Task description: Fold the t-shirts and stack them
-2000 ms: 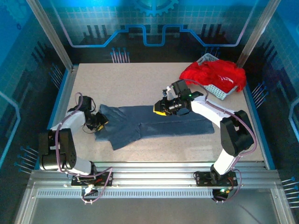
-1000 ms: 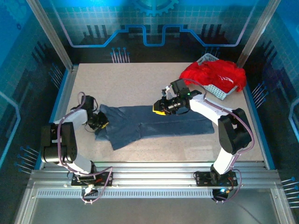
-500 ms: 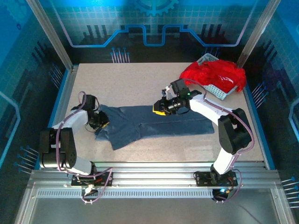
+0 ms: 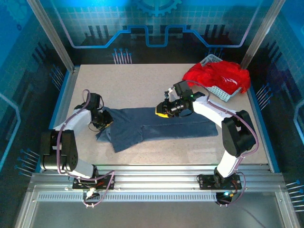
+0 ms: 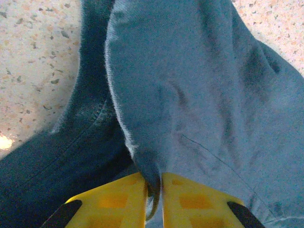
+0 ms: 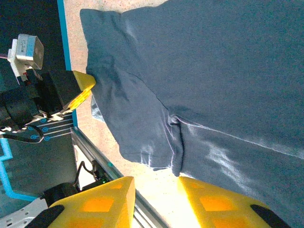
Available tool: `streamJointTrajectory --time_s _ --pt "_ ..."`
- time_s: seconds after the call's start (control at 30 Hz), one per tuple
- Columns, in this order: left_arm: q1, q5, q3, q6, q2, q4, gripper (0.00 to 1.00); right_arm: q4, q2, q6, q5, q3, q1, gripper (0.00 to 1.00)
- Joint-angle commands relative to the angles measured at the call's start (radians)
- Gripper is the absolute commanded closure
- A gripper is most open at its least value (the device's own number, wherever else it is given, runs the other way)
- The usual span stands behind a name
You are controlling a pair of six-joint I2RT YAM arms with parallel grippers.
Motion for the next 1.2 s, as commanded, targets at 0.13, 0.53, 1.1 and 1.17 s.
streamJointTrajectory --time_s 0.13,0.53,1.1,1.17 --pt "-0.038 -0.117 0.082 0.030 0.067 -0.123 0.77 -0.006 -0.013 -0.006 -0.016 -0.006 0.016 0.70" --pt "-0.140 -0.242 0.183 0.058 0.088 -0.201 0.75 -0.005 -0.003 -0.007 -0.018 0.000 0.016 0.70" --pt "-0.142 -0.227 0.132 0.060 0.124 -0.154 0.96 -0.015 -0.002 -0.010 -0.019 0.010 0.016 0.70" --pt "-0.142 -0.235 0.126 0.061 0.112 -0.167 1.00 -0.018 -0.003 -0.012 -0.016 0.009 0.016 0.70"
